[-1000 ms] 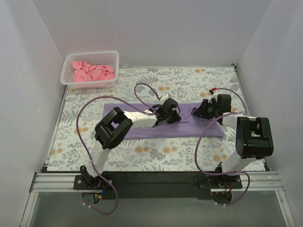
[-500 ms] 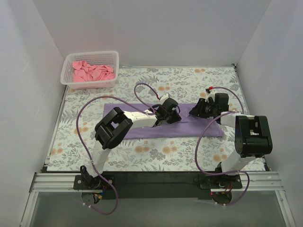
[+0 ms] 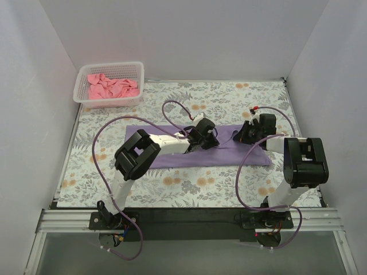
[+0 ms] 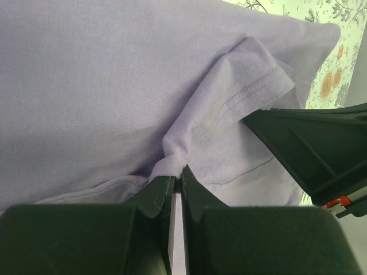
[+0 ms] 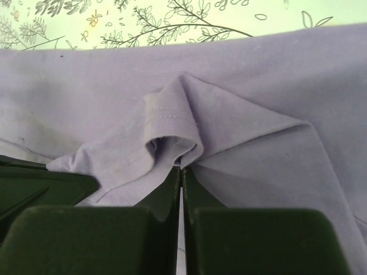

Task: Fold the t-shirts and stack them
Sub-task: Fold the tshirt

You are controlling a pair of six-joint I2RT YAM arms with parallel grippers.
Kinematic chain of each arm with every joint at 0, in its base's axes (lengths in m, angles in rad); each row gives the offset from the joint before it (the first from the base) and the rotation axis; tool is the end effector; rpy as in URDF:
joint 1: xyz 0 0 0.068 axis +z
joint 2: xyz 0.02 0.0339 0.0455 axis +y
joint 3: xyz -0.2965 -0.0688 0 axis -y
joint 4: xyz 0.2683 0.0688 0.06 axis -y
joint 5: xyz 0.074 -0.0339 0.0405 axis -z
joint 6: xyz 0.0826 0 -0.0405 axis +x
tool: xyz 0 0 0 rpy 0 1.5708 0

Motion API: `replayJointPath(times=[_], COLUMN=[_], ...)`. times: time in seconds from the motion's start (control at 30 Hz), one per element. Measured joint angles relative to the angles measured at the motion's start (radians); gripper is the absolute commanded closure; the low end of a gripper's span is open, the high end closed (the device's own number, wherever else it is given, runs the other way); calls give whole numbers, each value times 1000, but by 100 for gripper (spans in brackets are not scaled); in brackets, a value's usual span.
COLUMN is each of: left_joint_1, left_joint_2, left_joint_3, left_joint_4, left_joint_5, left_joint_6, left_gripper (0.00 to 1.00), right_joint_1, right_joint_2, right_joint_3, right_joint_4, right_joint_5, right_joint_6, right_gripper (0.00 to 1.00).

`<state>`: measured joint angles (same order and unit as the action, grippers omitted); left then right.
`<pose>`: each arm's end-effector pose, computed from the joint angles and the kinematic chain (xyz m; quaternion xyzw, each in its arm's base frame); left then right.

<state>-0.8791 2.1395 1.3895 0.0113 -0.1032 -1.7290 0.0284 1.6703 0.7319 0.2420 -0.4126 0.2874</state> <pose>0.3461 -0.4046 0.1192 -0.3956 0.8236 -0.3769 0.1519 0.3702 0.0437 0.1316 0.0285 0.8905 0.2484 0.3801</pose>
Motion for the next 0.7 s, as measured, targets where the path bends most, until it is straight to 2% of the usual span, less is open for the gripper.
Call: replayJointPath(times=[0.17, 0.47, 0.7], left_joint_1=[10, 27, 31], left_joint_2=[0, 15, 39], left_joint_3=[0, 45, 65], left_joint_4=[4, 16, 21], left_joint_5=[7, 14, 19], left_joint_6=[0, 1, 3], left_gripper=[100, 100, 100], right_joint_1=[0, 0, 0], right_joint_2=[0, -26, -26], right_joint_3=[31, 162, 243], right_joint_4=[-18, -90, -122], right_joint_5=[64, 269, 342], right_joint_6=[-26, -139, -201], right_gripper=[99, 99, 99])
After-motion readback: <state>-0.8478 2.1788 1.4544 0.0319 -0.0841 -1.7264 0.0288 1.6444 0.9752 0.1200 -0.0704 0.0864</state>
